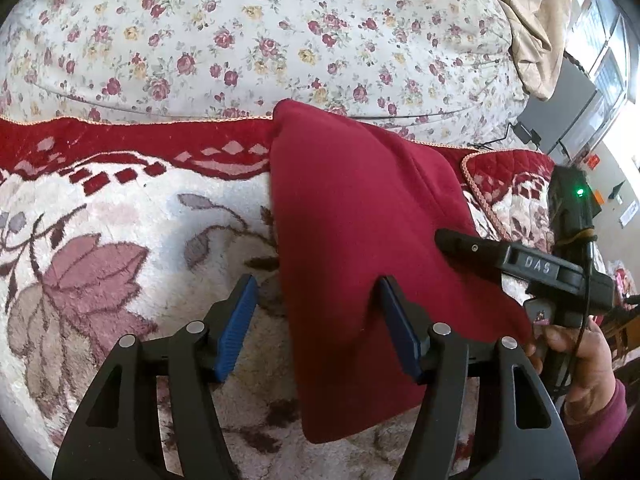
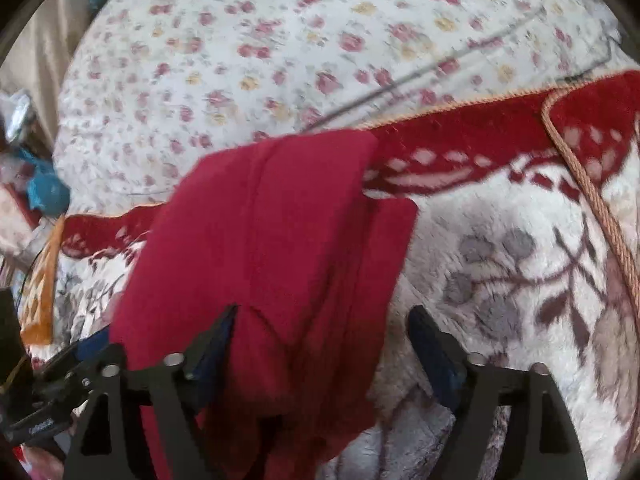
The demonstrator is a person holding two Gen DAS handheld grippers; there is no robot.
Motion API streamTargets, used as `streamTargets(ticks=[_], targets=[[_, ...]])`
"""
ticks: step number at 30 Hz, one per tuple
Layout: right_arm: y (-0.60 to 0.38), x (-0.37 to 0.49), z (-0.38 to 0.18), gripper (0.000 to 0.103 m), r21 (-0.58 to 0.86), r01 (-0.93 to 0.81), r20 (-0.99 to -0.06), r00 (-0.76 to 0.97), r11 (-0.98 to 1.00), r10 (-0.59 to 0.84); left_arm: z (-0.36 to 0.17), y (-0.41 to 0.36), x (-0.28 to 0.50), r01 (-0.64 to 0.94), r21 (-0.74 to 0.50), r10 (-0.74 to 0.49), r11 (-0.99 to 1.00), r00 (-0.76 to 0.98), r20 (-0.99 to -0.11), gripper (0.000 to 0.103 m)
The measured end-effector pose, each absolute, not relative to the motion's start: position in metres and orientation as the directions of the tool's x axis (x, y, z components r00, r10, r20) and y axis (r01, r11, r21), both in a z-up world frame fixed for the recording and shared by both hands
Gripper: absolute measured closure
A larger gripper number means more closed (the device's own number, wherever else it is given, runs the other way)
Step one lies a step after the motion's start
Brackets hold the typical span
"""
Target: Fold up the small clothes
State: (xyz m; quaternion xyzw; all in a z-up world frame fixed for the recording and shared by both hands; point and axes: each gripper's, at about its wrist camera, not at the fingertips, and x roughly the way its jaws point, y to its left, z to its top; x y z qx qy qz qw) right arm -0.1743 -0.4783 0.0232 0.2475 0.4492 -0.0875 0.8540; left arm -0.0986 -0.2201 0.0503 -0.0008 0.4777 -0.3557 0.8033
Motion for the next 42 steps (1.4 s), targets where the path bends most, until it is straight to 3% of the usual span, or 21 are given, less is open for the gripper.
streamTargets(ticks=[3, 10, 14, 22, 34, 35, 37, 42], targets=[[-0.49, -0.18, 0.014, 0.018, 0.433, 0.394, -0.796, 0.589, 0.811, 0.139, 0.05, -0.22, -0.099, 0.569, -0.347, -0.575, 0.746, 0.286, -0.767, 0.037], [-0.486, -0.179, 0.017, 0.018, 0.435, 0.393, -0.79, 0.599, 0.81, 0.133, 0.05, -0.219, -0.098, 0.563, -0.363, -0.583, 0.742, 0.277, -0.764, 0.037], [-0.486, -0.178, 0.018, 0.018, 0.469, 0.376, -0.772, 0.613, 0.799, 0.165, 0.047, -0.219, -0.086, 0.514, -0.46, -0.627, 0.724, 0.213, -0.75, 0.037], [-0.486, -0.172, 0.014, 0.017, 0.506, 0.346, -0.753, 0.625, 0.79, 0.209, 0.038, -0.234, -0.059, 0.466, -0.577, -0.688, 0.67, 0.098, -0.719, 0.027], [-0.485, -0.163, 0.01, 0.013, 0.533, 0.303, -0.724, 0.647, 0.79, 0.24, 0.021, -0.255, -0.041, 0.474, -0.607, -0.688, 0.638, -0.002, -0.726, 0.022], [-0.484, -0.162, 0.01, 0.014, 0.529, 0.299, -0.725, 0.645, 0.794, 0.24, 0.021, -0.255, -0.042, 0.482, -0.6, -0.686, 0.638, 0.001, -0.728, 0.023], [-0.484, -0.16, 0.011, 0.028, 0.535, 0.288, -0.718, 0.65, 0.794, 0.249, 0.022, -0.256, -0.044, 0.491, -0.59, -0.682, 0.64, 0.01, -0.731, 0.026], [-0.475, -0.16, 0.02, 0.048, 0.523, 0.245, -0.708, 0.659, 0.817, 0.255, 0.032, -0.251, -0.051, 0.5, -0.566, -0.672, 0.656, 0.046, -0.739, 0.041]])
